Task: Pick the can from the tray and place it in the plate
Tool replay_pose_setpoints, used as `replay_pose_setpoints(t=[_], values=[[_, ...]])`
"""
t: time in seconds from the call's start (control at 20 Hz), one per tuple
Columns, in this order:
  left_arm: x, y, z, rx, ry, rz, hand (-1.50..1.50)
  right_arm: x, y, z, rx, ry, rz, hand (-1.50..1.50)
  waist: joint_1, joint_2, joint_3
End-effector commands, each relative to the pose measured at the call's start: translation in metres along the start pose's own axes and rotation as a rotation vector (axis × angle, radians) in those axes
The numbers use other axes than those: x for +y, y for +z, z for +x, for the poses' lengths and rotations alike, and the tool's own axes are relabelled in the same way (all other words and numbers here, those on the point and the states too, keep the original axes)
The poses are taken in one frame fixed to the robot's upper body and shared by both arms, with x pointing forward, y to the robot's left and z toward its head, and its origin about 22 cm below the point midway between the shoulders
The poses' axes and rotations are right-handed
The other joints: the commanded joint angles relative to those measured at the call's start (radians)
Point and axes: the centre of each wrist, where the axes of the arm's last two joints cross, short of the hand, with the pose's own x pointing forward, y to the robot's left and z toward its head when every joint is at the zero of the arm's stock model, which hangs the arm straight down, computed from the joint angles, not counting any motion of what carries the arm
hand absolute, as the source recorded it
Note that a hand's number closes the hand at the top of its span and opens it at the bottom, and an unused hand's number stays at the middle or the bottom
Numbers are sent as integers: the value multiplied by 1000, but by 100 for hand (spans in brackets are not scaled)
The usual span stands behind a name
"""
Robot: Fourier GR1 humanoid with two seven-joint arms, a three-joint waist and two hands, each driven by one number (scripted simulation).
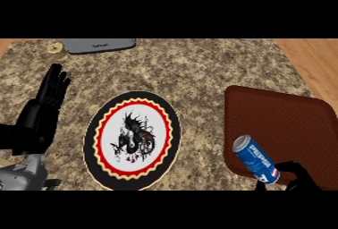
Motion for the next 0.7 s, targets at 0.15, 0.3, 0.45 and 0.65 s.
replay_pose_setpoints(t=[0.15, 0.3, 0.45, 0.65], values=[[13, -10, 11, -29, -77, -41, 0, -10, 51, 58, -40, -120, -101, 150, 94, 21, 4], [-5, -15, 14, -41, -50, -86, 0, -11, 65, 76, -46, -109, -111, 150, 123, 30, 6], [2, -19, 12, -38, -65, -101, 0, -17, 77, 92, -48, -129, -133, 150, 145, 34, 7], [-6, -30, 22, -61, -54, -126, 0, -11, 82, 116, -37, -145, -144, 150, 176, 47, 11]])
